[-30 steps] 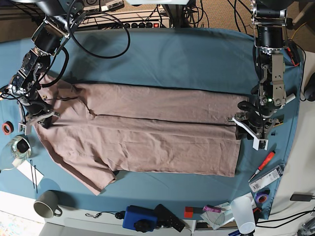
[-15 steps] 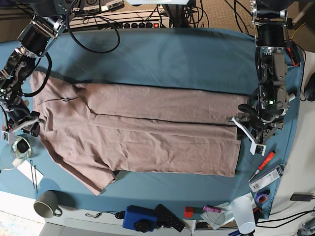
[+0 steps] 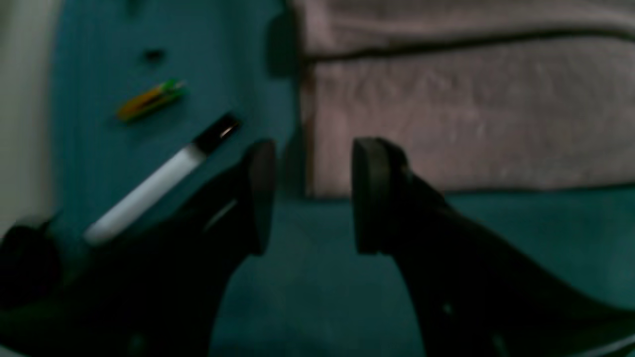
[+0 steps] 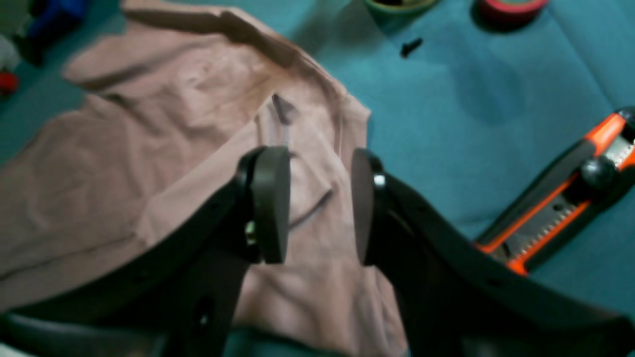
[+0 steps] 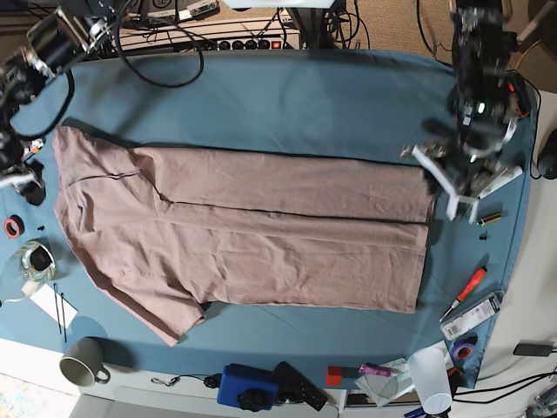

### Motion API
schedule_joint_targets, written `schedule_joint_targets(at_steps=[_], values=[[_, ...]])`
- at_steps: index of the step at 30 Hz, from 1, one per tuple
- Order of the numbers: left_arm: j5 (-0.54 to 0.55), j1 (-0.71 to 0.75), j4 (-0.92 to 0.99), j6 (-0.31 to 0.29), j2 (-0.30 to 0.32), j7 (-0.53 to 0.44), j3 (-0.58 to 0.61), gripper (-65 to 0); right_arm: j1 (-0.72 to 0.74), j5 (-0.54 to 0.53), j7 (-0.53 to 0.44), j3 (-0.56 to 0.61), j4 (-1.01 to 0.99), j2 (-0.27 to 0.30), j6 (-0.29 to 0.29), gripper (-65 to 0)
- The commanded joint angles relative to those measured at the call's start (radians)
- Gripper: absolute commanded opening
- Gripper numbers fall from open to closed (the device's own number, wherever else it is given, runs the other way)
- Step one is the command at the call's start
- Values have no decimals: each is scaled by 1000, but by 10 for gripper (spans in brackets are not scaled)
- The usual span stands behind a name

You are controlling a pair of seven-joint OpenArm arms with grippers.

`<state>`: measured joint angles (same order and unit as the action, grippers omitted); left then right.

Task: Fold the T-shirt properly
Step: 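Open both grippers and raise them off the folded shirt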

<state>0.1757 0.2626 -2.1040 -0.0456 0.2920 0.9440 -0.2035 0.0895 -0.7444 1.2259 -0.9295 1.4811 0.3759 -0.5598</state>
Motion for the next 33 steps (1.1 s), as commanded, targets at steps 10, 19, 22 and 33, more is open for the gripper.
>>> schedule_joint_targets(at_steps=[10, 19, 22, 33], values=[[-15, 320, -252, 2, 10, -47, -212, -392, -147, -70, 49, -134, 17, 21, -53, -434], [-10, 386, -252, 2, -2, -47, -238, -392, -222, 39, -68, -130, -13, 11, -97, -344], [-8, 386, -252, 2, -14, -54, -238, -392, -217, 31, -96, -119, -82, 12, -93, -344], [-8, 385, -252, 1, -15, -77, -238, -392, -136, -31, -105, 3, -267, 10, -101, -344]])
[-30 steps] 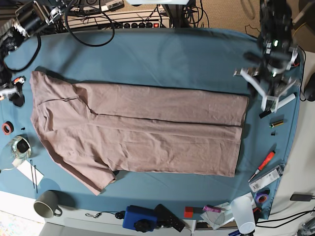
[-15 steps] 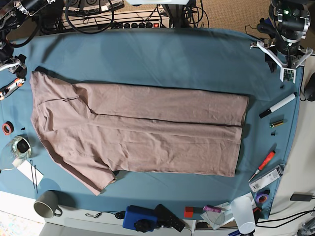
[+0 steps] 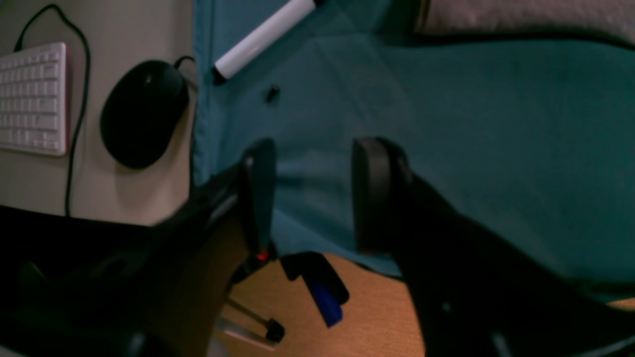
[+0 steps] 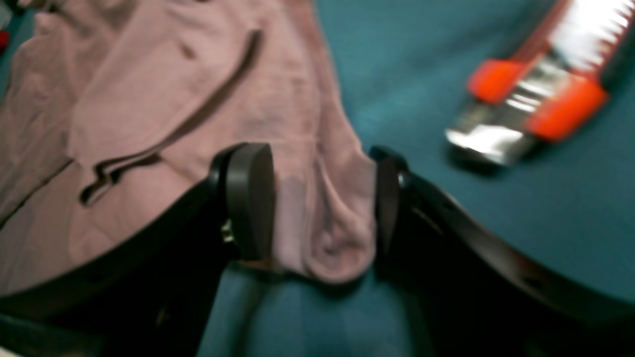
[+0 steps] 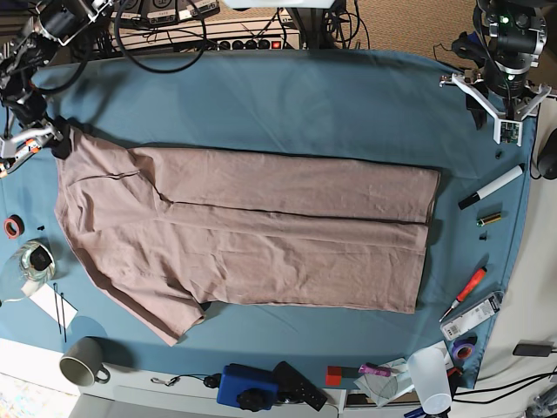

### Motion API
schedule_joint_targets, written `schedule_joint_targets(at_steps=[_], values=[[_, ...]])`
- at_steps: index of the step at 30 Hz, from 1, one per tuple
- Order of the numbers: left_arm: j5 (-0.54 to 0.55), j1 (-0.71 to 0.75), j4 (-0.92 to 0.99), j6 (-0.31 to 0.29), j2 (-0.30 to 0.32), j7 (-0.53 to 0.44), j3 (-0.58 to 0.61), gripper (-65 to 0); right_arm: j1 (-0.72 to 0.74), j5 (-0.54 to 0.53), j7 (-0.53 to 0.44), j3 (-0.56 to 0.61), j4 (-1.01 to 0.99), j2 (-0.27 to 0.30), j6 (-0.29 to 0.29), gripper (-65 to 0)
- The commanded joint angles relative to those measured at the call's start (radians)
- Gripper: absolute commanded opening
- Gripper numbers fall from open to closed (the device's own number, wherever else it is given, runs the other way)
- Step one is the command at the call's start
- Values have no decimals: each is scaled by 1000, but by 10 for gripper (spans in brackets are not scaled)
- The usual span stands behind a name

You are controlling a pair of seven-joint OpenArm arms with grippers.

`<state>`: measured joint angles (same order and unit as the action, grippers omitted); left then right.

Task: Fold the T-shirt properly
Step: 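Open both grippers and raise them off the folded shirt, then grasp the folded collar edge with both grippers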

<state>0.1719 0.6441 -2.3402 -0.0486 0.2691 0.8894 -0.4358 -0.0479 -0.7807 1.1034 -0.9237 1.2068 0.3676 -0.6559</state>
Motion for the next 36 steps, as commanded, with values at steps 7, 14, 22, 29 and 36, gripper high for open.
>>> schedule_joint_targets(at_steps=[7, 14, 22, 29, 36], values=[[-3, 1, -16, 5, 8, -45, -6, -392, 17, -9, 18, 53, 8, 6, -5, -344], [75, -50, -16, 3, 8, -189, -5, -392, 17, -8, 21, 67, 8, 6, -5, -345], [204, -216, 169, -13, 7, -217, -5, -392, 17, -8, 46, 67, 8, 7, -4, -345], [390, -372, 444, -184, -25, -112, -5, -392, 18, -8, 49, 67, 8, 7, -5, -345], [397, -500, 639, -189, -39, -107, -5, -392, 17, -8, 66, 67, 8, 9, -5, -345]])
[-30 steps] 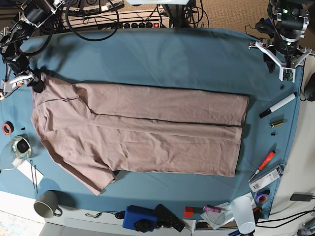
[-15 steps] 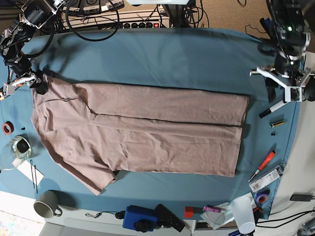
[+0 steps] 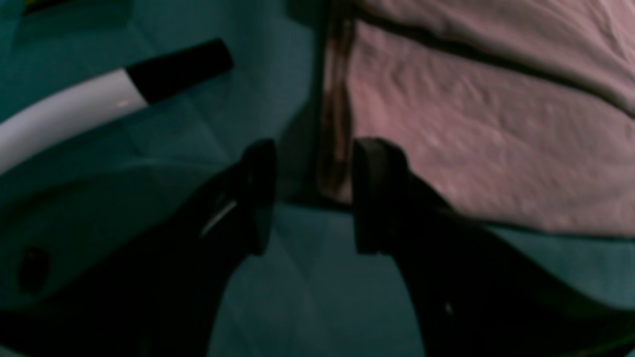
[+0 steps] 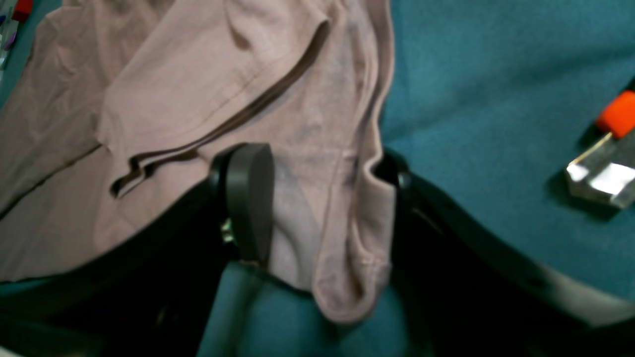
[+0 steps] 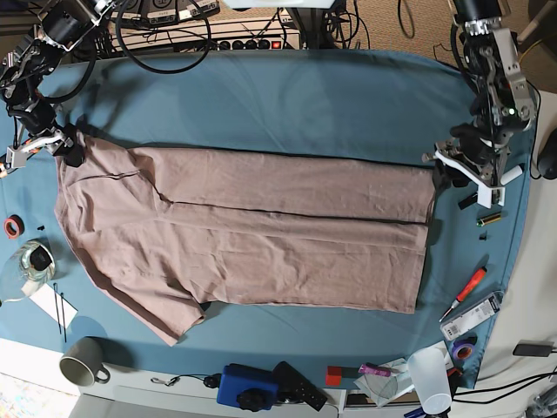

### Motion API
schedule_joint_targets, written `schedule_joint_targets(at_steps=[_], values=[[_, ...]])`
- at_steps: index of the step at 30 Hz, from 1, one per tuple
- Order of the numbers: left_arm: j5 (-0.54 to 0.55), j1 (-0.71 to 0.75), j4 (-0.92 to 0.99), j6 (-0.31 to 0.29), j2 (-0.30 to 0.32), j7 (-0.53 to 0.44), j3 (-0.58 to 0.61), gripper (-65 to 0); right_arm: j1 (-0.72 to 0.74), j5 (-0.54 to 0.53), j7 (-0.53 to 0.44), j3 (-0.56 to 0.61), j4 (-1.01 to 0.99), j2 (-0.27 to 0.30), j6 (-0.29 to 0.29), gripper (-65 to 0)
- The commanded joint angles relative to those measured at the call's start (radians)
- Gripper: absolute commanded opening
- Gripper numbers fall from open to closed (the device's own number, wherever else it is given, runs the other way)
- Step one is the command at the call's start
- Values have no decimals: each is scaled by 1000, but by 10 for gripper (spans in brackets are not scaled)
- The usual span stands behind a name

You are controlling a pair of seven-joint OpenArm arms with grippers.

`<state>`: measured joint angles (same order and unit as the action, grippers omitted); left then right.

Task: Fold the T-shirt properly
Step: 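Grasp the folded collar edge with both grippers, then drag the shirt toward the robot with both grippers and release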

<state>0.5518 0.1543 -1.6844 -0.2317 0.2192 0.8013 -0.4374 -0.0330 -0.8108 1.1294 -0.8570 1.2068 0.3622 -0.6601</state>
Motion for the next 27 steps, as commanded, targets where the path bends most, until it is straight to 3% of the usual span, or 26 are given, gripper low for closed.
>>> schedule_joint_targets(at_steps=[1, 5, 15, 17, 23, 25, 27], values=[[40, -22, -3, -6, 11, -8, -3, -392, 2, 22, 42, 0, 8, 15, 0, -345], [96, -52, 43, -82, 10, 29, -3, -392, 2, 22, 43, 0, 8, 15, 0, -345], [128, -77, 177, -103, 10, 30, -3, -393, 2, 22, 42, 0, 8, 15, -1, -345], [145, -77, 177, -103, 11, 30, -3, -418, 2, 22, 41, 0, 8, 15, 0, -354], [149, -77, 177, -103, 10, 86, -3, -649, 3, 22, 41, 0, 9, 15, 0, -605], [169, -77, 177, -104, 11, 98, -3, -650, 3, 22, 37, 0, 9, 15, 0, -650], [187, -77, 176, -103, 11, 100, -3, -650, 3, 22, 37, 0, 9, 16, 0, -650]])
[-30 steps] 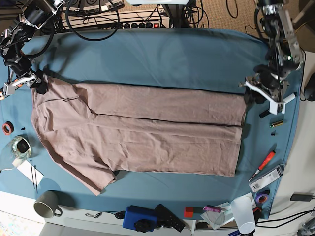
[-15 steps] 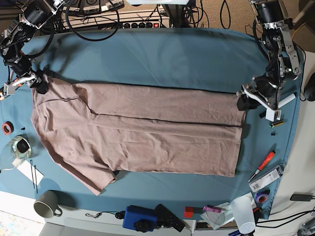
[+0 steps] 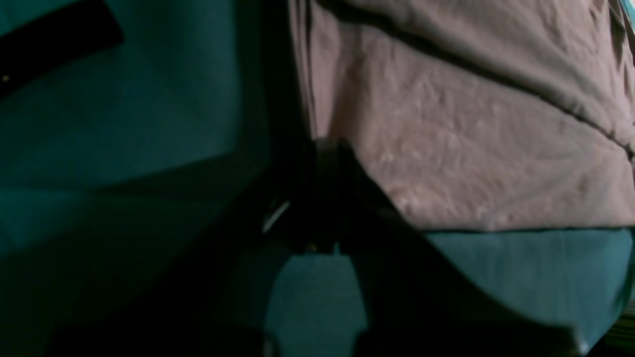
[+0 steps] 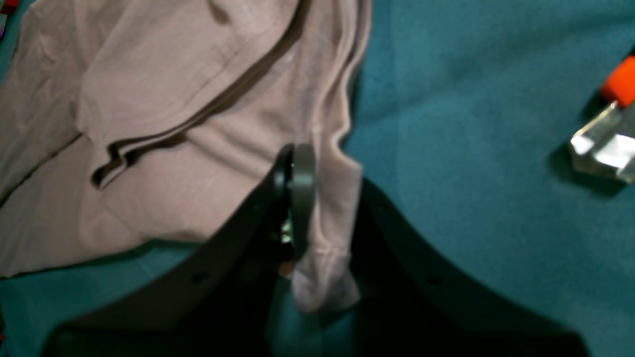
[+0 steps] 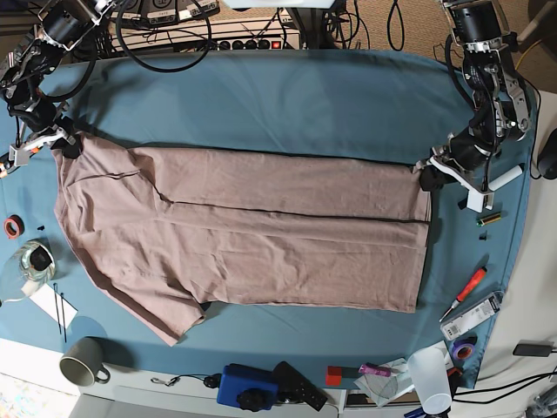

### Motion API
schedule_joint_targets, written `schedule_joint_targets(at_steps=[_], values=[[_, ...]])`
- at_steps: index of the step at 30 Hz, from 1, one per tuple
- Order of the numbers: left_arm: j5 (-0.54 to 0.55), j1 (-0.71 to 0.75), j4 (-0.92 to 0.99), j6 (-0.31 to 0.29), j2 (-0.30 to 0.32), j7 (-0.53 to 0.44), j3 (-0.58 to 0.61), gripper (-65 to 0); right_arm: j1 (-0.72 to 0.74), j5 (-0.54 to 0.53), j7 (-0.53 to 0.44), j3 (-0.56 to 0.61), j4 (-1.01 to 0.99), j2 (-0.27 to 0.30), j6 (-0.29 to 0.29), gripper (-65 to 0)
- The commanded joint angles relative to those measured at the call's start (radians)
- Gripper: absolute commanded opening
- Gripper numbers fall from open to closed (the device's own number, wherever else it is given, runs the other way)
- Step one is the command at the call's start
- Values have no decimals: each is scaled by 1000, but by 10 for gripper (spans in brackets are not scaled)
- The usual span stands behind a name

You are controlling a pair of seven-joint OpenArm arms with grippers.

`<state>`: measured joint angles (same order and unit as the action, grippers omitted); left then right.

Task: Fold the T-shirt properly
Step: 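Drag the shirt toward the robot with both grippers and release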

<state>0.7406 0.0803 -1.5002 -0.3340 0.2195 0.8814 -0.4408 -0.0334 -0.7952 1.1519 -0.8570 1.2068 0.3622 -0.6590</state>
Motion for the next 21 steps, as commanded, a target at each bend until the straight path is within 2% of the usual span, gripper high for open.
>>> schedule_joint_targets(at_steps=[1, 10, 15, 21], values=[[-3, -3, -8, -1, 10, 21, 0, -650, 3, 6, 11, 0, 10, 17, -1, -650], [-8, -3, -83, 0, 17, 100, -7, -650, 2, 6, 8, -28, 107, 31, -2, -650], [-4, 3, -111, 0, 28, 140, -10, -650, -1, 2, 75, -75, 204, 32, -1, -650], [-3, 29, -150, 22, 56, 178, -15, -650, -9, -6, 140, -86, 223, 32, 1, -650]])
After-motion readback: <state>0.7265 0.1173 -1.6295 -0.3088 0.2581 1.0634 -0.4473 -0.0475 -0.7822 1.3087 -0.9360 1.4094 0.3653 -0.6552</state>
